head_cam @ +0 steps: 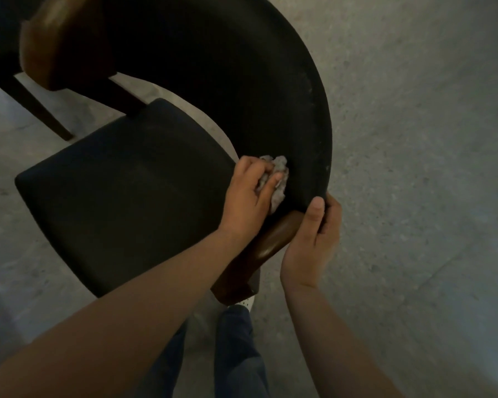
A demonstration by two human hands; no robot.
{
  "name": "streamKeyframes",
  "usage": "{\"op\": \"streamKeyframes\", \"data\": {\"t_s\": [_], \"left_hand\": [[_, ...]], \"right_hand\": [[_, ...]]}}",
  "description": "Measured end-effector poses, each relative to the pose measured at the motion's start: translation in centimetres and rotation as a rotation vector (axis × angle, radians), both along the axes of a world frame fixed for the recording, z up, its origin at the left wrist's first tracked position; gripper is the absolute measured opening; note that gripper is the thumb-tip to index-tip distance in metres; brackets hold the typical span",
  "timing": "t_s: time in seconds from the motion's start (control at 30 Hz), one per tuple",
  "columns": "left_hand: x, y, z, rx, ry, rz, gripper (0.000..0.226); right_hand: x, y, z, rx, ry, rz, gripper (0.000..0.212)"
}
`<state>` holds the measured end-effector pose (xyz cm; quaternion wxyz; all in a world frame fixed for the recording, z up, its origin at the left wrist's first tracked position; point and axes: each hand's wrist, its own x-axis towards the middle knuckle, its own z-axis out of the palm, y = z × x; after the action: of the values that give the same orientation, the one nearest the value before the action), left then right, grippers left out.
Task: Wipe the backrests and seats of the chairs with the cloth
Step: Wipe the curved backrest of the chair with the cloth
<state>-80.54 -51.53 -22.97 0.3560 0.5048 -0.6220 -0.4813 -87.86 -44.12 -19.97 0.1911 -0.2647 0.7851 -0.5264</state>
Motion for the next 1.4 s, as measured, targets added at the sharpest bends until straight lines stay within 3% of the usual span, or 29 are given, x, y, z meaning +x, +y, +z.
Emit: {"op": "streamKeyframes", "data": {"t_s": [0.07, 0.23, 0.3, 0.37, 0.6, 0.87, 1.0, 1.17, 1.4], "left_hand": [[0.7, -0.1, -1.3, 0.044, -0.031, -0.023, 0.006], [3.8, -1.7, -4.5, 0.380, -0.144, -0.051, 0.008], [3.9, -1.6, -4.2, 0.278, -0.089, 0.064, 0.012], [3.2, -1.0, -3.9, 0.186, -0.024, 0.047, 0.014], [4.8, -2.6, -4.1, 0.423, -0.319, -0.259, 0.008], [8.1, -2.9, 2.3, 0.012, -0.307, -0.236, 0.005], [8.0, -2.9, 4.6, -0.165, -0.251, -0.329, 0.007], [5.4, -3.1, 6.6, -0.260, -0.164, -0.448, 0.012], [1.9, -6.1, 7.5, -0.491, -0.214, -0.530, 0.023]], "right_hand": [[0.0, 0.0, -0.1, -0.009, -0.002, 0.002, 0.054], [-0.1, 0.1, -0.3, -0.034, 0.005, 0.016, 0.051], [-0.2, 0.1, -0.6, -0.053, 0.019, 0.012, 0.050], [-0.2, 0.1, -0.9, -0.060, 0.015, 0.013, 0.050], [-0.1, 0.3, -0.6, -0.010, -0.012, 0.012, 0.045], [5.4, 2.2, -1.2, 0.085, -0.093, -0.212, 0.039], [7.4, 2.2, -2.3, 0.056, 0.019, -0.280, 0.050], [7.3, 2.2, -2.7, 0.015, 0.027, -0.279, 0.056], [7.0, 2.5, -3.2, 0.025, 0.031, -0.276, 0.057]]}}
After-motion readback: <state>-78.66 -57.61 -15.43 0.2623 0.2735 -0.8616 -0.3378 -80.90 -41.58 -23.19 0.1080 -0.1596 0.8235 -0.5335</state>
